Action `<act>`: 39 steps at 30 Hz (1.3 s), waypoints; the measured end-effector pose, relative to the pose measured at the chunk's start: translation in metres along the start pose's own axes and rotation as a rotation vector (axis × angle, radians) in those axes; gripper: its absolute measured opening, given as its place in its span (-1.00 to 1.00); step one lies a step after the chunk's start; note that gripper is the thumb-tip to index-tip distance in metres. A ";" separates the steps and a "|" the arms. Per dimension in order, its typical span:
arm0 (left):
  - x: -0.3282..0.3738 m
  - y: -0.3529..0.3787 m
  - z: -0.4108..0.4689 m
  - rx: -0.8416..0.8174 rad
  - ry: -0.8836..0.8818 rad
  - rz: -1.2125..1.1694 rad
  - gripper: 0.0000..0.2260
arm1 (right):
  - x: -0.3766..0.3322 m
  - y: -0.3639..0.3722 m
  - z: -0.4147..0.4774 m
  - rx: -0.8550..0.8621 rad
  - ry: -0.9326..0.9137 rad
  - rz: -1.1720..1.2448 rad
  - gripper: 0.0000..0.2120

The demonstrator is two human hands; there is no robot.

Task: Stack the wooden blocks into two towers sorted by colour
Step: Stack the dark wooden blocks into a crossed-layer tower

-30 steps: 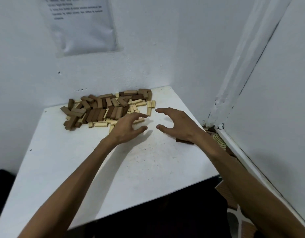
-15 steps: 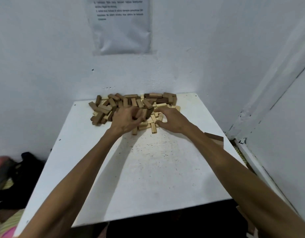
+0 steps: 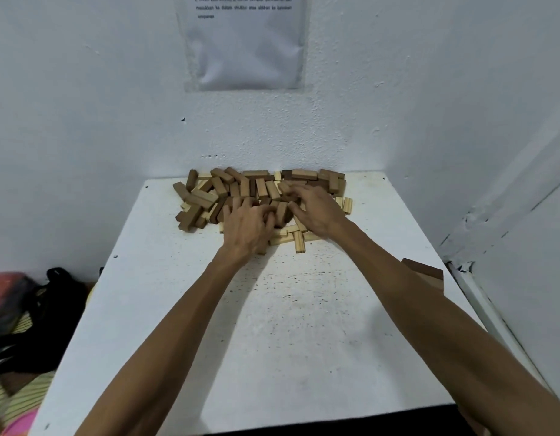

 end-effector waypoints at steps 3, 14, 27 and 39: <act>-0.005 0.001 0.001 -0.033 0.025 0.048 -0.70 | 0.000 -0.001 0.000 0.096 0.020 0.017 -0.74; 0.008 0.000 0.009 -0.130 0.042 -0.026 -0.71 | 0.006 -0.012 -0.027 0.256 0.134 0.091 -0.90; 0.019 -0.027 0.003 -0.007 0.095 -0.195 -0.73 | 0.000 -0.050 -0.079 0.362 0.252 0.126 -0.91; 0.026 -0.044 -0.107 0.008 0.108 -0.358 -0.83 | -0.021 -0.068 -0.183 0.256 0.262 0.142 -0.71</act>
Point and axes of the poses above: each hand's wrist, its own z-axis towards the middle knuckle, its own y-axis out of the palm, x = y × z, the point moved 6 cm from there along z, towards the middle knuckle, and after that the axes turned 11 degrees about x, right-handed, at the moved point
